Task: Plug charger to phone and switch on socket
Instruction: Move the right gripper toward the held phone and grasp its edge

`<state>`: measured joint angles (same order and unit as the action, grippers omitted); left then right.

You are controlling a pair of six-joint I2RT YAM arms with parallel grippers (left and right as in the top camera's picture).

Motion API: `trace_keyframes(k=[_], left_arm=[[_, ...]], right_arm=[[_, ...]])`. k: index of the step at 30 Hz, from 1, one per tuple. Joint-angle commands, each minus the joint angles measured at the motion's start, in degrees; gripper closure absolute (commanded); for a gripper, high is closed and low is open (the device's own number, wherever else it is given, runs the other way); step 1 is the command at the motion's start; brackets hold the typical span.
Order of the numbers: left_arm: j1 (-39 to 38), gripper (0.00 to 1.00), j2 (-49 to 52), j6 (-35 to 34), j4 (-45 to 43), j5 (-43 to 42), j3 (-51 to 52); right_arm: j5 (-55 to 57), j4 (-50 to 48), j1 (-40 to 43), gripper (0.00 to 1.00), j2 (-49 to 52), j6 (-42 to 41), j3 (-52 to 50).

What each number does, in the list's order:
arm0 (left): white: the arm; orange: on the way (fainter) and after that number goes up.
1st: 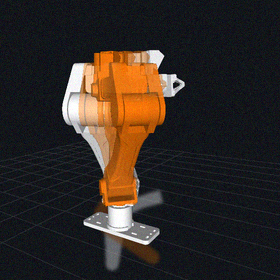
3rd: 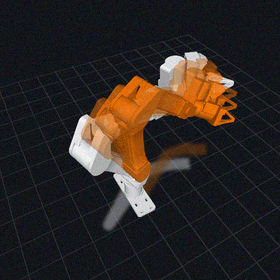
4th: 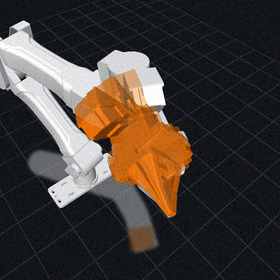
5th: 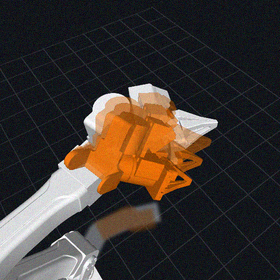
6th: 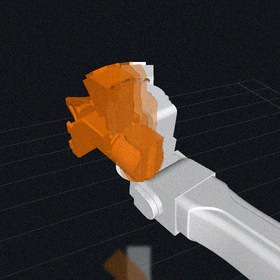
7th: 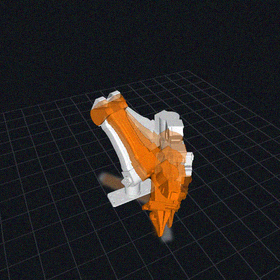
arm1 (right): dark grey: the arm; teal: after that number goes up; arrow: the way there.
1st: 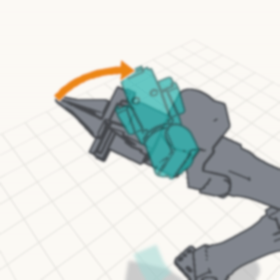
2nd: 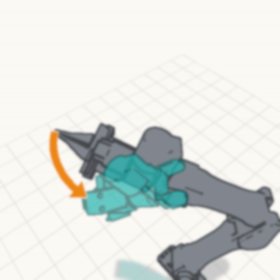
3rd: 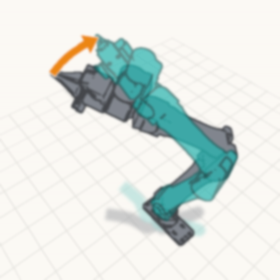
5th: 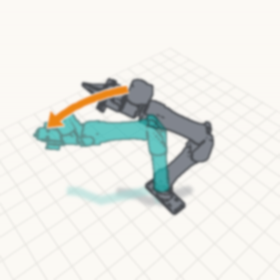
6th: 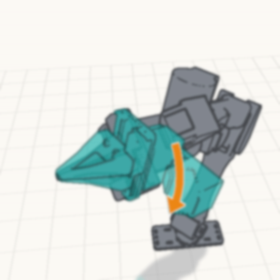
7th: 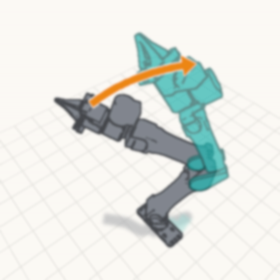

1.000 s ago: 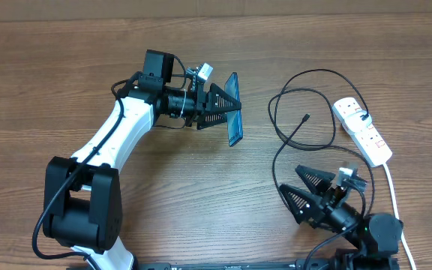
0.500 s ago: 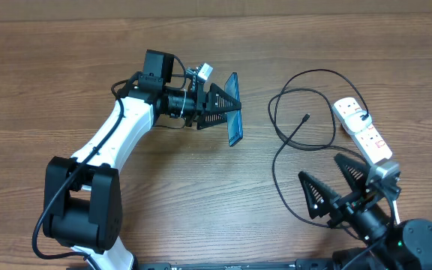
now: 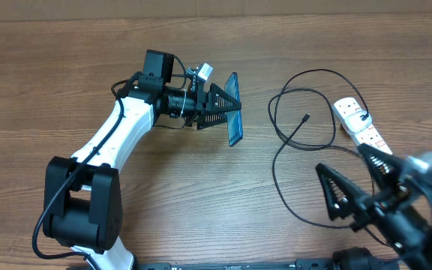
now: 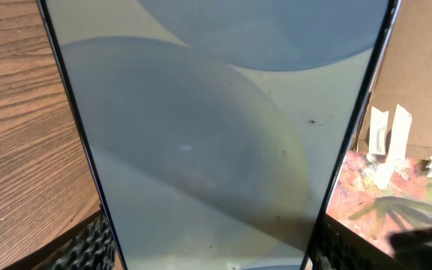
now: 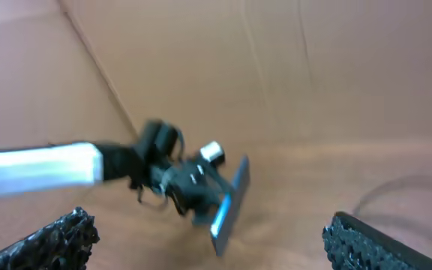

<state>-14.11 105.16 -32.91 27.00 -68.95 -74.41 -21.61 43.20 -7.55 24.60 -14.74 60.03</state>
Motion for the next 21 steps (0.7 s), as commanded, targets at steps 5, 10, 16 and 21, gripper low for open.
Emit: trace_keyframes(k=[5, 10, 16, 21], left_arm=[[0.2, 0.42, -1.8, -0.1, -0.3, -2.5, -1.5], [0.2, 0.42, -1.8, -1.1, -0.3, -2.4, -1.5], [0.3, 0.42, -1.8, -3.4, -0.3, -2.4, -1.5], [0.3, 0.42, -1.8, -3.4, -0.3, -2.4, -1.5]], right_arm=[[0.4, 1.0, -0.3, 0.01, 11.3, 7.0, 6.1], [-1.4, 4.4, -3.3, 0.01, 18.8, 7.8, 5.2], [18.8, 8.0, -20.7, 0.01, 20.1, 5.5, 3.7], [42.2, 8.1, -37.9, 0.01, 20.0, -5.3, -0.2]])
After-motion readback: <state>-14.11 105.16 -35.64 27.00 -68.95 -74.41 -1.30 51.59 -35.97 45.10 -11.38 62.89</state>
